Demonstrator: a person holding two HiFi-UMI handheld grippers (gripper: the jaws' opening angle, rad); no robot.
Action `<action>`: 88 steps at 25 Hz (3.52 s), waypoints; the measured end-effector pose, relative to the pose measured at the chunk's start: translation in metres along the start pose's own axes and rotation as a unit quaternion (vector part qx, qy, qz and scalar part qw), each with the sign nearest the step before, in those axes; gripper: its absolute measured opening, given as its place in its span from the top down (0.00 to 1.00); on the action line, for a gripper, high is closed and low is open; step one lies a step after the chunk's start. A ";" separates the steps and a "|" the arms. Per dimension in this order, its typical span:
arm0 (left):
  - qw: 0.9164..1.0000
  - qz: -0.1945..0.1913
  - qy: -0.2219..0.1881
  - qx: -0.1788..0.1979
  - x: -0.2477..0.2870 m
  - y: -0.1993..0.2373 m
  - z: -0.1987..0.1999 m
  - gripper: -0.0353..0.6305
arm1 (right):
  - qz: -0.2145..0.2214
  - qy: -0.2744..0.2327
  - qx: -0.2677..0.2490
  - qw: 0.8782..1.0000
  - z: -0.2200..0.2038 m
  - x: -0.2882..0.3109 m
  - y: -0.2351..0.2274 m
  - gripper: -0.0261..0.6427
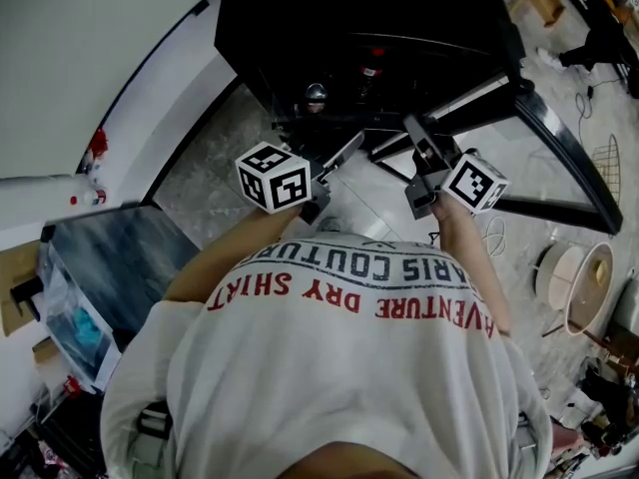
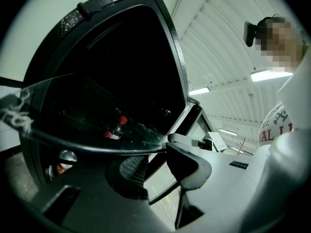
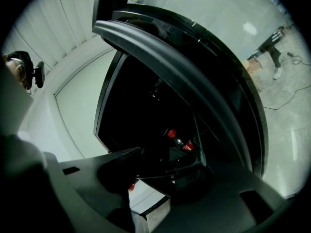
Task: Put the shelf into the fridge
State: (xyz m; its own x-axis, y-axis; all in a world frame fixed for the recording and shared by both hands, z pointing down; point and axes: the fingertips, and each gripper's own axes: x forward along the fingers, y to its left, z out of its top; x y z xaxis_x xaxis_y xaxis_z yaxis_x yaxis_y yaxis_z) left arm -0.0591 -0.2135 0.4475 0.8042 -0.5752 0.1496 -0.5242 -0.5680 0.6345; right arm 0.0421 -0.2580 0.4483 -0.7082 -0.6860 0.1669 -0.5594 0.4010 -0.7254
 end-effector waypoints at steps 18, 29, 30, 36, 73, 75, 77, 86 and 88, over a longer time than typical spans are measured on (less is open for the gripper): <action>1.000 0.015 -0.004 -0.012 0.010 0.016 0.011 0.75 | -0.023 0.074 -0.118 0.990 -0.028 -0.019 0.020 0.65; 0.999 0.031 -0.007 -0.019 0.020 0.026 0.022 0.74 | -0.044 0.071 -0.178 0.981 -0.021 -0.029 0.037 0.87; 0.999 0.032 -0.007 -0.019 0.021 0.027 0.023 0.74 | -0.043 0.068 -0.178 0.981 -0.019 -0.029 0.039 0.88; 0.999 0.040 -0.012 -0.016 0.028 0.033 0.029 0.74 | -0.038 0.066 -0.172 0.982 -0.015 -0.027 0.043 0.89; 0.992 0.108 -0.064 0.028 0.056 0.074 0.071 0.70 | -0.077 0.034 -0.164 0.983 0.009 -0.032 0.033 0.91; 0.991 0.113 -0.064 0.029 0.056 0.075 0.072 0.69 | -0.078 0.038 -0.166 0.982 0.007 -0.031 0.034 0.91; 0.990 0.119 -0.062 0.030 0.056 0.077 0.072 0.69 | -0.076 0.041 -0.168 0.982 0.006 -0.030 0.035 0.91; 0.992 0.104 -0.043 0.048 0.052 0.071 0.068 0.69 | -0.068 0.048 -0.180 0.980 0.006 -0.030 0.045 0.91; 0.994 0.091 -0.036 0.046 0.048 0.066 0.064 0.69 | -0.061 0.050 -0.189 0.979 0.006 -0.029 0.049 0.91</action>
State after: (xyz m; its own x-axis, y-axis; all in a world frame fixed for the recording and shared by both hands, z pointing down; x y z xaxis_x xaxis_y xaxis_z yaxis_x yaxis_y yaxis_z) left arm -0.0737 -0.3164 0.4478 0.6733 -0.7120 0.1992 -0.6857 -0.5006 0.5285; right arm 0.0385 -0.2223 0.4037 -0.6533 -0.6885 0.3149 -0.7492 0.5282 -0.3996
